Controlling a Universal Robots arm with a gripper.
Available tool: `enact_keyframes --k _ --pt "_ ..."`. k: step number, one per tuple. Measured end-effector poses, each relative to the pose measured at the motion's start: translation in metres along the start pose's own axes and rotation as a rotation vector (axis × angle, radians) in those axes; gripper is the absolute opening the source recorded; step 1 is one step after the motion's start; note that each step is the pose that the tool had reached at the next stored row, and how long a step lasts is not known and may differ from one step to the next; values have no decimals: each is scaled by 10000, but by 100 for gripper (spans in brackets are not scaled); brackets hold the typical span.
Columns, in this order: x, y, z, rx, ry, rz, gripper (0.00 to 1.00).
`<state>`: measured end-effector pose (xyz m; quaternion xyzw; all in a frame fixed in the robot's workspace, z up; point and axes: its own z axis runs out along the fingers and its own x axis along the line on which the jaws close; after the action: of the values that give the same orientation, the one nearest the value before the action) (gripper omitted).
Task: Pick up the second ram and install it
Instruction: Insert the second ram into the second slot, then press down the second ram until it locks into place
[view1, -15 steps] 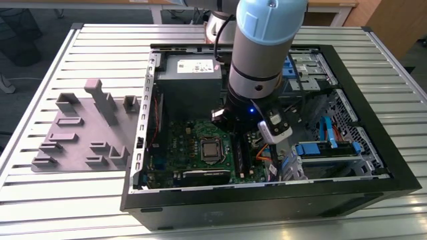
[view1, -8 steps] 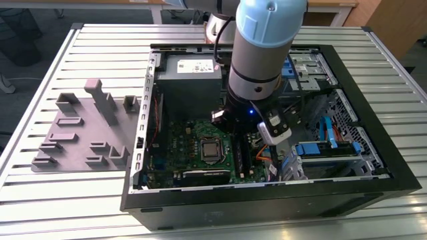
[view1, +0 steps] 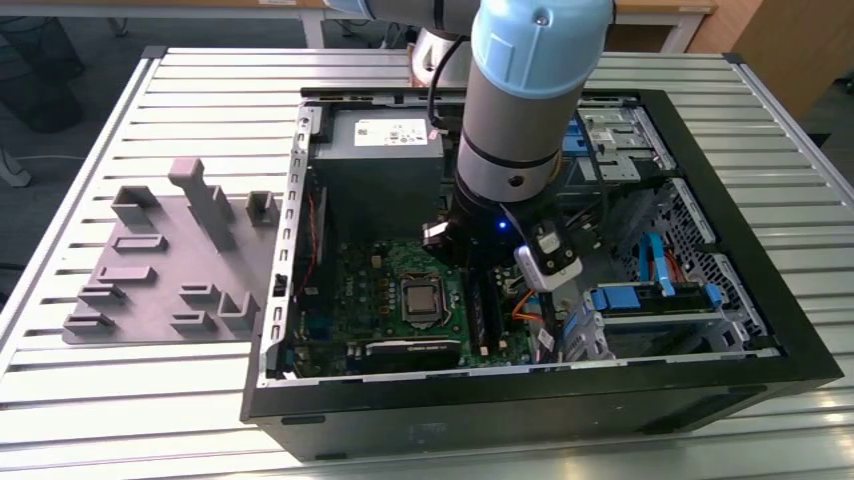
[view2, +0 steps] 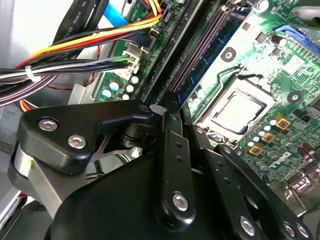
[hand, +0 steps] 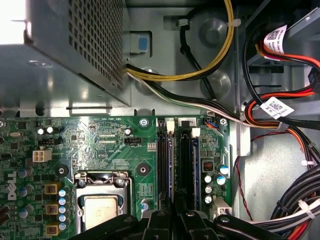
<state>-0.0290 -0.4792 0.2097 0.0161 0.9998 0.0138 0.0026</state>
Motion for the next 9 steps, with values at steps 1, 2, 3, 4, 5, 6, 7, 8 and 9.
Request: enact_keyframes --k 1,2,3,4,5,6,7,8,9 --pt "0 0 1 -1 0 0 14" --pt "0 0 2 -1 0 0 14" --pt "0 0 2 -2 0 0 14" --pt "0 0 2 -1 -1 0 14" --pt "0 0 2 0 0 0 14" --pt "0 0 2 0 0 0 14" --pt "-1 0 2 3 0 1 14" --pt "-2 1 2 7 2 0 14" --pt "-4 1 3 15 6 -1 14"
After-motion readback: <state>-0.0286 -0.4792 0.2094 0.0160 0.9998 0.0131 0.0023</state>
